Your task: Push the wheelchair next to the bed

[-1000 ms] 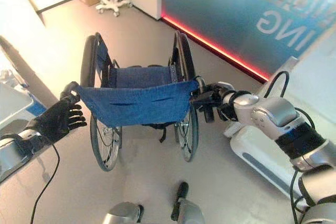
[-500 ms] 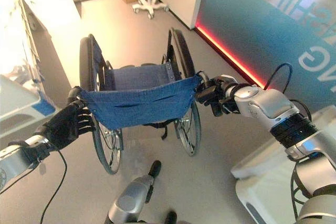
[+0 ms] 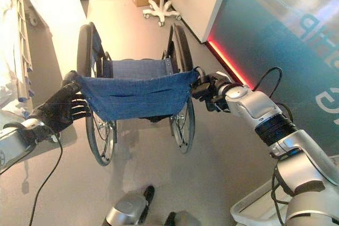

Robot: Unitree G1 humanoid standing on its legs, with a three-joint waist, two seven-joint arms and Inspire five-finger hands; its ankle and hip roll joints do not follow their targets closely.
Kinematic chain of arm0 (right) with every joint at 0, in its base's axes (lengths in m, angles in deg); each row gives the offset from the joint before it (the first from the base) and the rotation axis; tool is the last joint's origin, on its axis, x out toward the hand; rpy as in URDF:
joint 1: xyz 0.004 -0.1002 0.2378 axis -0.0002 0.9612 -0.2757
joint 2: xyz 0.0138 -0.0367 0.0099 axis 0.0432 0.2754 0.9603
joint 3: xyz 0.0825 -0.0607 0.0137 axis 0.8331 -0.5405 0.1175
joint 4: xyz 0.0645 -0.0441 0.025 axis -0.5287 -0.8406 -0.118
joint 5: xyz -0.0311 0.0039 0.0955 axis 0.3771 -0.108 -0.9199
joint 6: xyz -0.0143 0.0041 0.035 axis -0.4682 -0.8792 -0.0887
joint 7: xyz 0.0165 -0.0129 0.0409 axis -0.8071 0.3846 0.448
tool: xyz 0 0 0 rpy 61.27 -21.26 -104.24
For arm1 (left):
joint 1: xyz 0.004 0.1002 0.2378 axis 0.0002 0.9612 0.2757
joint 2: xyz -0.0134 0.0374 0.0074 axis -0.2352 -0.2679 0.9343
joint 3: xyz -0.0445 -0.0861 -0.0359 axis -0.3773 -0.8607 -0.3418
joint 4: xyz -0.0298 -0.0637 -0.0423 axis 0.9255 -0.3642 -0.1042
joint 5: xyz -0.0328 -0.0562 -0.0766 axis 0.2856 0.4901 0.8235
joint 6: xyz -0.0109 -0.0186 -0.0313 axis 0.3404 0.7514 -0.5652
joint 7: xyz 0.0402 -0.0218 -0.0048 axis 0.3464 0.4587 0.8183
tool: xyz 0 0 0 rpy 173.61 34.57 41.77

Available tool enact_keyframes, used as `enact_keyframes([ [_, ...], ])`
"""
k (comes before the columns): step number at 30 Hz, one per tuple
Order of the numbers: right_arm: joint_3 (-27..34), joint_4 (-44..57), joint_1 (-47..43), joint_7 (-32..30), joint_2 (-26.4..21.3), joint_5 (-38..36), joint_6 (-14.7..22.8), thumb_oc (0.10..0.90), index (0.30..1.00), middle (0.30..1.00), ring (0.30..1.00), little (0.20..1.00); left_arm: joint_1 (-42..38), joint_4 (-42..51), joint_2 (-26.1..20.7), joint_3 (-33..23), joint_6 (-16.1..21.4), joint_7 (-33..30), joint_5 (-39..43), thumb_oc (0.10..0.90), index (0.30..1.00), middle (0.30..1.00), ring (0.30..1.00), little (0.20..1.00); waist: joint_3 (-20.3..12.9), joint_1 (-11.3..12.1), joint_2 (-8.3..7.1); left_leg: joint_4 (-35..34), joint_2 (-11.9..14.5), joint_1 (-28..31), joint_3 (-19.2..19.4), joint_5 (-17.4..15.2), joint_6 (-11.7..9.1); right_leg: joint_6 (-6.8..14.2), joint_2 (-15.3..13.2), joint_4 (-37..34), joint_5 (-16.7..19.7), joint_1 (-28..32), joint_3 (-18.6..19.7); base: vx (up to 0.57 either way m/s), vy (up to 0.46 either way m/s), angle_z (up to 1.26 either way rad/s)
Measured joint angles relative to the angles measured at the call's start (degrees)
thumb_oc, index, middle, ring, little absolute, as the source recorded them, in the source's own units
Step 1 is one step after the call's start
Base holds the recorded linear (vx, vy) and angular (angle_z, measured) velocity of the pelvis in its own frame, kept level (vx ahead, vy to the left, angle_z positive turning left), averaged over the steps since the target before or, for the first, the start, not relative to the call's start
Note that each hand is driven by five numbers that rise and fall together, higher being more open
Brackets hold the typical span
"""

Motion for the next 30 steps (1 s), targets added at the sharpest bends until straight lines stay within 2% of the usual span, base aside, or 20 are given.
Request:
enact_keyframes([
  [1, 0.0, 0.75, 0.0, 0.0, -1.17, -0.42, 0.0, 0.4, 0.3, 0.3, 0.3, 0.3, -0.7, -0.25, -0.08, 0.35, 0.0, 0.43, 0.05, 0.4, 0.3, 0.3, 0.3, 0.3, 0.04, -0.49, 0.06, 0.06, -0.5, 0.01, -1.71, -0.53, -0.58, 0.69, -1.18, -4.05, 1.12, -1.91, 0.02, 0.41, -0.367, 1.04],
  [3, 0.52, 1.94, -0.19, -0.28, -2.59, -1.64, 0.0, 0.4, 0.3, 0.3, 0.3, 0.3, -1.72, -0.89, 0.28, 0.97, 0.11, 0.75, 0.51, 0.4, 0.3, 0.3, 0.3, 0.3, 0.36, -2.95, 0.73, 0.59, -1.4, 1.06, -6.26, -1.26, -0.45, 0.93, -3.92, -14.27, 8.64, -6.86, -0.07, 0.55, -0.457, 0.85],
  [5, 0.49, 3.39, -0.18, -0.74, -3.84, -2.51, -1.18, 0.4, 0.3, 0.3, 0.3, 0.3, -1.69, -1.54, 0.83, 0.99, 0.23, 1.36, 0.76, 0.4, 0.3, 0.3, 0.3, 0.3, 0.36, -4.02, 0.66, 0.77, -2.02, 2.52, -7.68, -3.51, -3.29, 2.7, -6.05, -21.12, 14.48, -9.02, -0.82, 0.42, -0.283, 0.66],
  [7, 0.1, 4.27, -0.1, -1.64, -4.14, -4.49, -3.39, 0.4, 0.3, 0.3, 0.3, 0.3, -0.54, -1.9, 1.86, 1.2, 0.38, 1.37, 0.0, 0.4, 0.3, 0.3, 0.3, 0.3, 0.35, -4.48, 0.74, 0.64, -1.9, 6.25, -6.28, -4.08, -3.67, 0.07, -6.73, -24.14, 19.8, -8.63, -0.64, 0.46, -0.251, 0.54],
  [9, -0.83, 5.18, -0.15, -1.76, -5.19, -6.59, -4.8, 0.4, 0.3, 0.3, 0.3, 0.3, 0.65, -1.94, 3.05, 1.12, 1.21, 1.51, -0.77, 0.4, 0.3, 0.3, 0.3, 0.3, 0.3, -4.55, 0.65, 0.25, -1.24, 9.62, -7.65, -5.54, -6.11, -0.8, -4.54, -23.65, 20.87, -5.71, -0.71, 0.39, -0.205, 0.61],
  [11, -1.04, 5.54, -0.1, -1.57, -5.56, -8.36, -5.68, 0.4, 0.3, 0.3, 0.3, 0.3, 2.16, -1.63, 2.87, 0.31, 1.46, 1.71, -0.84, 0.4, 0.3, 0.3, 0.3, 0.3, -0.8, -4.46, -1.22, 0.31, -1.47, 11.53, -7.95, -7.05, -8.59, -2.98, -1.88, -24.31, 22.55, -2.15, -0.82, 0.36, -0.186, 0.65],
  [12, -1.36, 5.31, -0.27, -1.24, -5.63, -8.89, -5.73, 0.4, 0.3, 0.3, 0.3, 0.3, 3.37, -1.26, 4.18, -0.51, 1.72, 1.55, -1.01, 0.4, 0.3, 0.3, 0.3, 0.3, -1.72, -4.52, -1.32, 0.86, -0.96, 12.29, -8.2, -8.2, -10.16, -7.42, 0.17, -24.4, 25.34, -0.31, -0.37, 0.26, -0.163, 0.45],
  [14, -3.32, 3.98, -2.37, -0.96, -5.15, -8.66, -5.05, 0.4, 0.3, 0.3, 0.3, 0.3, 4.13, -0.34, 4.91, -0.65, 2.31, 0.43, -1.13, 0.4, 0.3, 0.3, 0.3, 0.3, -1.86, -2.87, -1.04, 9.44, -1.05, 8.86, -5.54, -8.34, -10.37, -10.0, 1.59, -24.38, 24.74, 0.62, -0.8, 0.29, -0.241, 0.01],
  [17, -6.03, 1.35, -5.13, 0.66, -3.92, -6.43, -4.34, 0.4, 0.3, 0.3, 0.3, 0.3, 5.72, 1.51, 4.73, -1.05, 2.33, -1.35, -1.07, 0.4, 0.3, 0.3, 0.3, 0.3, -1.83, -0.06, -1.1, 34.78, -1.04, -3.63, -3.29, -5.98, -13.22, -13.59, 3.1, -24.78, 22.34, 3.47, -0.18, 0.26, -0.302, 0.06],
  [18, -6.04, 1.07, -5.44, 1.19, -4.56, -6.4, -4.19, 0.4, 0.3, 0.3, 0.3, 0.3, 5.76, 2.8, 4.5, -1.15, 2.53, -1.69, -0.7, 0.4, 0.3, 0.3, 0.3, 0.3, -1.79, -0.67, -1.38, 38.5, -0.33, -7.19, -3.39, -3.14, -13.06, -15.85, 3.68, -24.01, 19.62, 3.95, 1.57, 0.31, -0.335, 0.57],
  [19, -6.09, 0.31, -5.58, 1.67, -4.64, -6.31, -3.88, 0.4, 0.3, 0.3, 0.3, 0.3, 5.85, 3.51, 4.64, -1.14, 2.71, -1.88, -0.34, 0.4, 0.3, 0.3, 0.3, 0.3, -1.6, -1.07, -1.6, 41.18, -0.38, -8.98, -2.89, 0.45, -15.07, -15.87, 3.99, -22.95, 18.86, 3.9, 3.31, 0.33, -0.31, 0.24],
  [20, -6.85, -2.22, -5.94, 2.2, -2.91, -5.29, -2.26, 0.4, 0.3, 0.3, 0.3, 0.3, 6.25, 3.42, 6.06, -1.23, 3.04, -2.62, -0.08, 0.4, 0.3, 0.3, 0.3, 0.3, -1.0, 0.47, -1.96, 42.25, -1.7, -8.91, -2.46, 7.34, -16.97, -19.06, 4.25, -11.34, 15.27, -1.5, -0.35, 0.21, -0.176, -0.26],
  [21, -7.31, -3.21, -5.93, 2.25, -1.54, -4.87, -1.57, 0.4, 0.3, 0.3, 0.3, 0.3, 7.04, 3.16, 5.94, -1.34, 3.02, -3.0, -0.05, 0.4, 0.3, 0.3, 0.3, 0.3, -0.98, 0.98, -1.97, 42.52, -1.7, -8.41, -2.42, 10.09, -20.03, -20.06, 5.23, -8.84, 14.4, -2.72, -3.33, 0.3, -0.214, -0.45],
  [22, -8.24, -4.69, -5.65, 2.3, 1.18, -4.17, -1.54, 0.4, 0.3, 0.3, 0.3, 0.3, 9.23, 2.36, 4.5, -1.55, 2.97, -2.72, 0.0, 0.4, 0.3, 0.3, 0.3, 0.3, -0.65, 2.23, -4.77, 43.69, -4.23, -8.16, 0.05, 18.06, -20.52, -21.5, 4.91, -15.73, 16.23, 0.7, -6.2, 0.31, -0.159, 0.09],
  [23, -10.13, -2.74, -5.19, 2.82, -0.13, -4.21, -2.39, 0.4, 0.3, 0.3, 0.3, 0.3, 10.58, 2.4, 4.4, -1.44, 2.28, -2.74, -0.09, 0.4, 0.3, 0.3, 0.3, 0.3, -0.74, 1.79, -5.93, 48.94, -6.95, -10.06, 2.05, 13.98, -18.0, -17.36, 4.66, -21.4, 15.31, 5.35, -2.13, 0.3, -0.135, 0.34],
  [24, -10.07, -1.45, -4.5, 2.81, -1.33, -4.2, -2.35, 0.4, 0.3, 0.3, 0.3, 0.3, 10.94, 2.38, 5.89, -1.47, 2.35, -2.86, -0.02, 0.4, 0.3, 0.3, 0.3, 0.3, -1.02, 1.54, -3.97, 50.43, -5.93, -11.48, 1.38, 6.71, -13.76, -17.18, 6.45, -22.18, 16.22, 6.77, -1.14, 0.33, -0.109, 0.26],
  [25, -9.84, 0.73, -4.72, 2.78, -2.65, -4.18, -2.36, 0.4, 0.3, 0.3, 0.3, 0.3, 11.19, 3.41, 6.03, -2.76, 2.42, -2.85, -0.03, 0.4, 0.3, 0.3, 0.3, 0.3, -1.04, 2.37, -3.01, 47.17, -4.96, -16.41, 1.05, -1.05, -11.27, -17.42, 8.93, -23.5, 15.84, 7.61, 3.2, 0.31, -0.083, -0.24],
  [27, -9.33, 1.18, -5.36, 2.68, -2.84, -4.12, -2.36, 0.4, 0.3, 0.3, 0.3, 0.3, 11.28, 4.09, 5.76, -4.35, 2.41, -2.72, 0.37, 0.4, 0.3, 0.3, 0.3, 0.3, -0.81, 5.03, -2.55, 35.73, -2.63, -21.09, 2.28, -1.37, -10.94, -18.34, 10.97, -23.94, 14.88, 8.64, 6.01, 0.5, -0.103, -0.41],
  [29, -9.16, 0.24, -6.16, 2.65, -1.39, -3.97, -2.43, 0.4, 0.3, 0.3, 0.3, 0.3, 11.64, 3.01, 5.79, -5.39, 2.5, -1.95, 1.05, 0.4, 0.3, 0.3, 0.3, 0.3, -0.57, 6.22, -0.91, 14.61, -0.02, -22.8, 6.45, 0.72, -13.54, -18.82, 12.54, -23.05, 11.2, 11.57, 5.58, 0.48, -0.111, -0.1],
  [30, -9.09, 0.35, -6.2, 2.64, -1.47, -3.97, -2.43, 0.4, 0.3, 0.3, 0.3, 0.3, 11.62, 3.15, 5.63, -5.52, 2.56, -1.89, 1.03, 0.4, 0.3, 0.3, 0.3, 0.3, -0.46, 6.3, -0.56, 11.28, 0.65, -23.44, 7.43, 1.66, -15.04, -18.86, 12.82, -21.89, 9.82, 11.98, 5.51, 0.4, -0.125, 0.09],
])
